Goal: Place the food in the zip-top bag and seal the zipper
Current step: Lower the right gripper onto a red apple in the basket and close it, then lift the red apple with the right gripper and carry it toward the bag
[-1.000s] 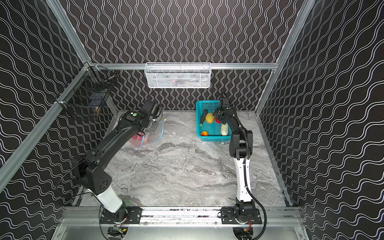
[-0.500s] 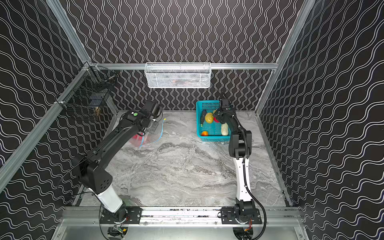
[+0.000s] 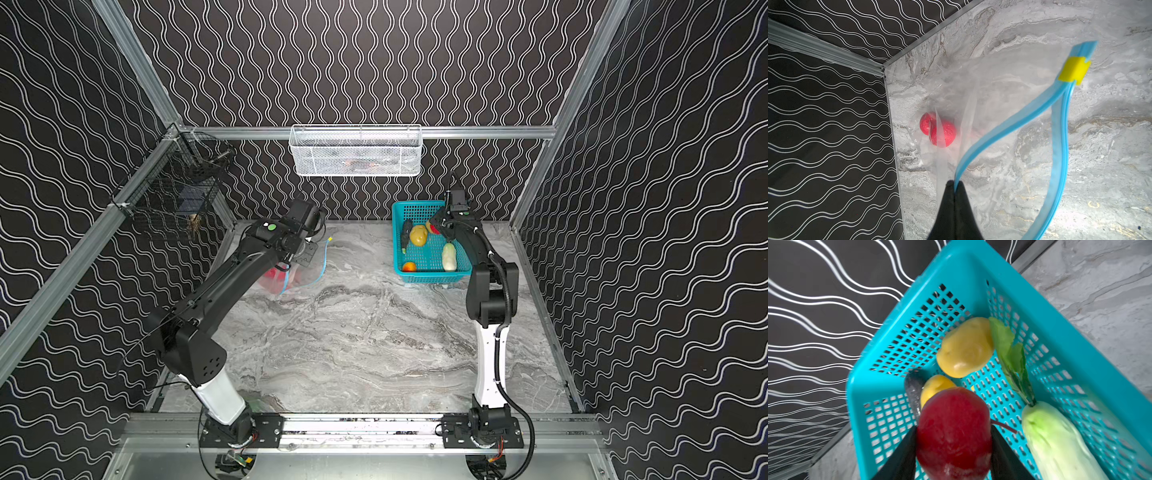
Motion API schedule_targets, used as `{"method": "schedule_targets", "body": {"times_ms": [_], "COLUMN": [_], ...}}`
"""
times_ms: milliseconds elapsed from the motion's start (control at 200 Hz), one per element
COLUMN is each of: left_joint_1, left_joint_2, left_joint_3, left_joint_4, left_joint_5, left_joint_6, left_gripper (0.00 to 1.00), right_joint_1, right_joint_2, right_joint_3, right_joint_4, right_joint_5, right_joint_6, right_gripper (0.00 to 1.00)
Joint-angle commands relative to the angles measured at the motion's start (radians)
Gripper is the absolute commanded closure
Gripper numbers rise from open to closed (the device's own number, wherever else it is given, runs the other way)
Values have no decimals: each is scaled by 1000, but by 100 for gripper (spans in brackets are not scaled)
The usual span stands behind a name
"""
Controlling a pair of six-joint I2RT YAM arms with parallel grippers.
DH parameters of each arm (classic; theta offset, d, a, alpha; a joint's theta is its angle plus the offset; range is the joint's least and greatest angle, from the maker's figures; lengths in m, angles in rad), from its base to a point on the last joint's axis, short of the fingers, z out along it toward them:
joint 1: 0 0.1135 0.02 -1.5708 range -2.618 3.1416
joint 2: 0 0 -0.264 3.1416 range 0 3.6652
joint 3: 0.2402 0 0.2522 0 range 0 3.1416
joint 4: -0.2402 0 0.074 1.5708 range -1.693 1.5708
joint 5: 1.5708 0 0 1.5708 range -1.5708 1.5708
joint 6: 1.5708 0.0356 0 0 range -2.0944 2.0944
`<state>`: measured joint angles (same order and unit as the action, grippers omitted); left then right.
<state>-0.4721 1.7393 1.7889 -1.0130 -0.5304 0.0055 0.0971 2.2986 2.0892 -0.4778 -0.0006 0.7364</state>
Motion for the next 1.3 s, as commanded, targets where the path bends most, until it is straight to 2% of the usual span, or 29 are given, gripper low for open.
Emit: {"method": "schedule_targets", "body": {"times_ms": [0, 55, 180, 460, 581, 681, 906, 1291], "left_joint_1": [0, 0, 1, 0, 1, 1, 1, 1], "left_joint_2": [-15, -18, -14, -32, -38, -44, -49, -34], "left_joint_3": [6, 13, 14, -3, -3, -6, -8, -11], "left_joint_4": [5, -1, -2, 7, 8, 9, 9, 12], "left_joint_5": [0, 0, 1, 48, 69, 93, 58, 54], "left_joint_6": [-4, -1, -2, -8, -15, -20, -22, -31], "left_gripper": [100, 100, 100, 100, 100, 100, 100, 100], "right_joint_1": [1, 1, 0, 1, 1, 9, 9, 21], "right_joint_2": [-35, -65, -168, -261, -302, -356, -394, -486], "right_joint_3": [-19, -45, -215, -358, -401, -446, -489, -599], "right_joint_4": [37, 28, 148, 189, 194, 209, 216, 337], "right_joint_5": [-29, -24, -43, -105, -119, -74, -100, -237], "right_joint_6": [27, 41, 66, 106, 112, 98, 90, 105], "right_gripper": [48, 50, 49, 49, 50, 50, 49, 49]}}
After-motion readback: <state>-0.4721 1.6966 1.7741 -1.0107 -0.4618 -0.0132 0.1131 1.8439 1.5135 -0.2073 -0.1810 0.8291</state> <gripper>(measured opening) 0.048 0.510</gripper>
